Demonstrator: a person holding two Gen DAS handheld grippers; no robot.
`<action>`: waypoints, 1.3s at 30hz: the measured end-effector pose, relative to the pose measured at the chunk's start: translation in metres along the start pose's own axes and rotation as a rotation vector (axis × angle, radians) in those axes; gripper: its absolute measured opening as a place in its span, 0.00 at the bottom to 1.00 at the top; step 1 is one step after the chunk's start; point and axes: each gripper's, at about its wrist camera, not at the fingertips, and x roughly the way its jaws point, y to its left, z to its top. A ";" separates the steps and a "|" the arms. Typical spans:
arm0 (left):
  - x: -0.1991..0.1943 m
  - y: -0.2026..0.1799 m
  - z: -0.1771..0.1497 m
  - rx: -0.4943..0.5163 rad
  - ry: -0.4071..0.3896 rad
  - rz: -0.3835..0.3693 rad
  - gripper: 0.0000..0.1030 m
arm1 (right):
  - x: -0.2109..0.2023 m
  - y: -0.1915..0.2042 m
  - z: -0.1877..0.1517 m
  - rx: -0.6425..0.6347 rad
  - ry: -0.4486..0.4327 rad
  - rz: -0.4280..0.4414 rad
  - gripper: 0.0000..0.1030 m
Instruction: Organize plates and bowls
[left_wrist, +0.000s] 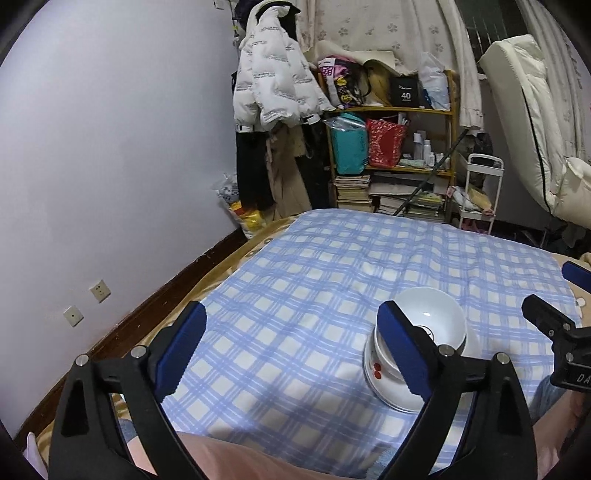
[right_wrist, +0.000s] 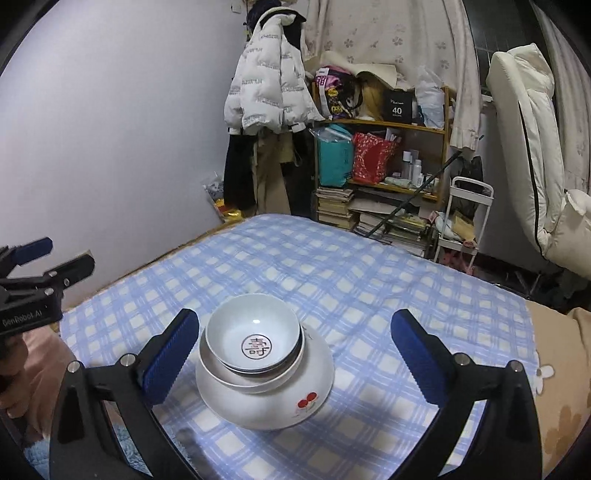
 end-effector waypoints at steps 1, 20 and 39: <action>0.002 0.001 0.000 -0.006 0.005 0.001 0.90 | 0.001 0.000 0.000 -0.001 0.000 -0.005 1.00; 0.015 -0.012 0.001 0.036 0.010 0.009 0.90 | -0.004 -0.009 -0.001 0.034 -0.066 -0.043 1.00; 0.017 -0.027 0.002 0.078 -0.004 -0.004 0.90 | -0.001 -0.015 -0.002 0.052 -0.055 -0.090 1.00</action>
